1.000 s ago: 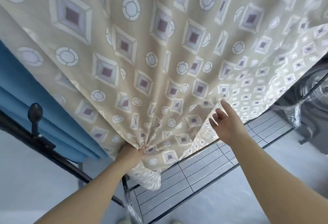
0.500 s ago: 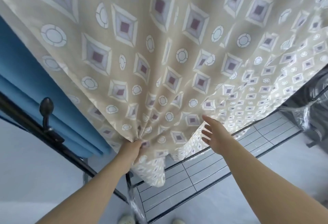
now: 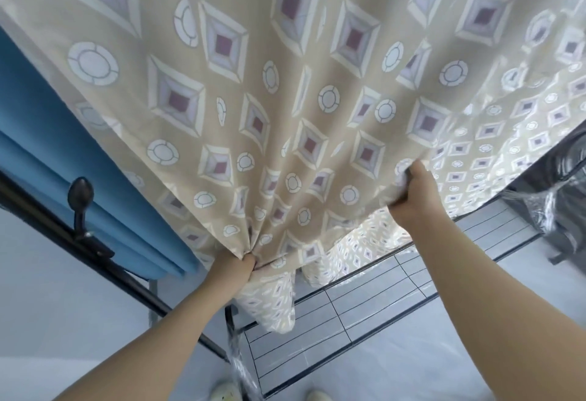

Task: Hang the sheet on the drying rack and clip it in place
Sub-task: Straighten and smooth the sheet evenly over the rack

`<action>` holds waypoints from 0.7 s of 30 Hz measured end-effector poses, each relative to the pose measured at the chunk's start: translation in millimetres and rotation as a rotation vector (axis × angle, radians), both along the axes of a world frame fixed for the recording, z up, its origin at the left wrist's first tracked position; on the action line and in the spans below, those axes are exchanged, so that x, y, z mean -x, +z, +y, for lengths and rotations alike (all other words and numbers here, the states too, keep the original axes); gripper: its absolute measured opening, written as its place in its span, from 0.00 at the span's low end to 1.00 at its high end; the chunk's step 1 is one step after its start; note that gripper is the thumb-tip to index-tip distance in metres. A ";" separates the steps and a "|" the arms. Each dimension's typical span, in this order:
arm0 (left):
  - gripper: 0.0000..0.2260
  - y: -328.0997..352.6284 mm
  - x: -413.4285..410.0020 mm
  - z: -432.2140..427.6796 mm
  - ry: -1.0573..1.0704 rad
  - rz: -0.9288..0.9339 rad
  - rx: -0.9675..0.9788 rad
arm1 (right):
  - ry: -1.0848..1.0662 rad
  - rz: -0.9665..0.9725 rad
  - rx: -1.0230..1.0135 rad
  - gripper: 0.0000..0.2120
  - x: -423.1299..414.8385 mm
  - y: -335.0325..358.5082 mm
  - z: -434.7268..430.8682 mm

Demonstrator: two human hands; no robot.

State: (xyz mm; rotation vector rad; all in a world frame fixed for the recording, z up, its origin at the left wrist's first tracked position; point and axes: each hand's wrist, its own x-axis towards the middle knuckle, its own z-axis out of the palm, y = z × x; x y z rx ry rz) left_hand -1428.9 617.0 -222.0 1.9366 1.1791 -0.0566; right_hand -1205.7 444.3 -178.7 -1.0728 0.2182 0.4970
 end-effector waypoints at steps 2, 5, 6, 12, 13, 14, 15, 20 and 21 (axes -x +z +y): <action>0.11 -0.4 -3.0 0.1 0.024 -0.039 -0.001 | 0.003 -0.096 0.133 0.10 8.2 4.2 -1.5; 0.06 4.6 -4.4 -4.1 0.137 -0.172 0.138 | -0.015 -0.190 0.305 0.09 18.6 -2.1 -10.8; 0.09 8.2 -3.8 -5.5 0.177 -0.208 0.223 | -0.029 -0.199 0.362 0.09 19.7 -4.7 -15.5; 0.25 25.2 -14.5 -6.1 0.045 -0.347 0.478 | 0.007 -0.211 0.504 0.13 29.1 -14.8 -26.8; 0.27 28.5 -18.5 -5.5 0.042 -0.383 0.516 | 0.016 -0.207 0.504 0.13 31.5 -16.0 -26.7; 0.31 31.0 -22.8 -4.7 0.053 -0.423 0.557 | 0.018 -0.205 0.513 0.13 34.1 -16.2 -26.2; 0.34 32.7 -27.4 -2.5 0.089 -0.459 0.590 | 0.021 -0.204 0.529 0.13 36.7 -16.2 -25.7; 0.09 48.9 -41.2 -0.2 0.252 -0.579 0.322 | 0.053 -0.197 0.591 0.15 47.2 -18.1 -27.5; 0.04 52.7 -41.4 -2.9 0.218 -0.567 0.196 | 0.065 -0.195 0.602 0.16 49.4 -18.9 -27.8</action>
